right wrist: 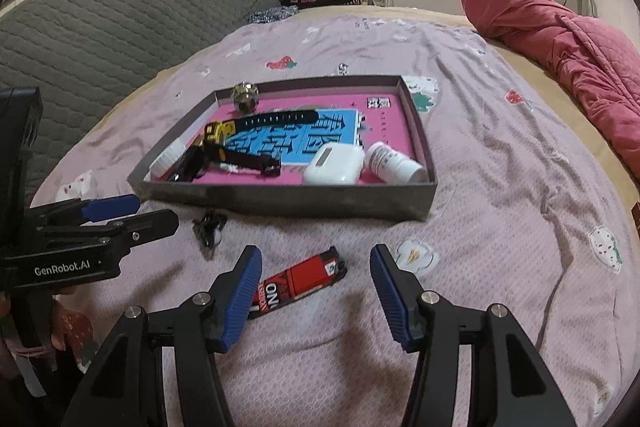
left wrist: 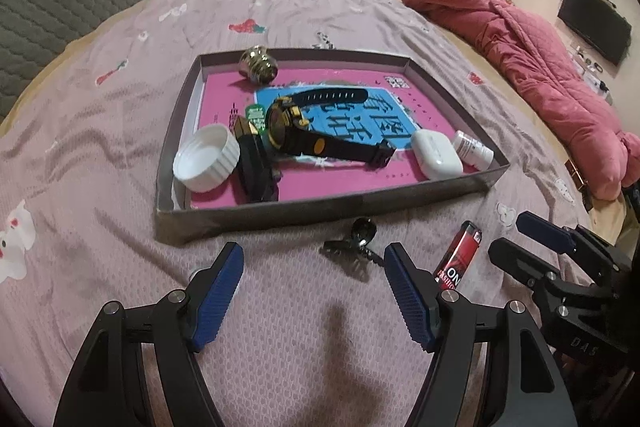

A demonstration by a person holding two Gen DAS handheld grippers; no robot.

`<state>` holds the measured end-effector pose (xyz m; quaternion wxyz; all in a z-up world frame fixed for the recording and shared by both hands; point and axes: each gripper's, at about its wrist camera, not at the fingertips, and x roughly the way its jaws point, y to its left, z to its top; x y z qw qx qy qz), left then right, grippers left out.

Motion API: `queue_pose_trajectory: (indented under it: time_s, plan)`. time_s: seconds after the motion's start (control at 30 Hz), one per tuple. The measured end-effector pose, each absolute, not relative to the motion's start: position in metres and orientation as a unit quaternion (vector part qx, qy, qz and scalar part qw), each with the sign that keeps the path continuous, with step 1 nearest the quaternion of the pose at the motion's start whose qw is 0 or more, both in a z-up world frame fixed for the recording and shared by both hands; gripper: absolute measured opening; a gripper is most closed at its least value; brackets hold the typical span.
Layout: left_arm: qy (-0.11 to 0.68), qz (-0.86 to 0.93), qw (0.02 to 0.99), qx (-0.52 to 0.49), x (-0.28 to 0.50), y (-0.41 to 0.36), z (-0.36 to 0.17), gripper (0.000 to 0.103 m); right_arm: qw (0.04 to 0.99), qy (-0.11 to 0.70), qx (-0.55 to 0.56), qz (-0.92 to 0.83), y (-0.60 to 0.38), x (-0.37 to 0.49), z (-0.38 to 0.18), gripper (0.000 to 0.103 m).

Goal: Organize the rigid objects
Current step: 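Withdraw both tools from the tray toward the red lighter and black clip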

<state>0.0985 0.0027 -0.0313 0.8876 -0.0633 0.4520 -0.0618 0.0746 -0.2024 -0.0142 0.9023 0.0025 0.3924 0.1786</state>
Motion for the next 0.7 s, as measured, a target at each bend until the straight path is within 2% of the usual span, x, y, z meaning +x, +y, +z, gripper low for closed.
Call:
queue_pose_trajectory:
  time_s: [0.7]
  plan:
    - [0.484,-0.075,0.869,-0.072,0.109,-0.005,-0.054,0.074,0.868,0.452,0.056,0.197,-0.191,0.079,-0.041,0.056]
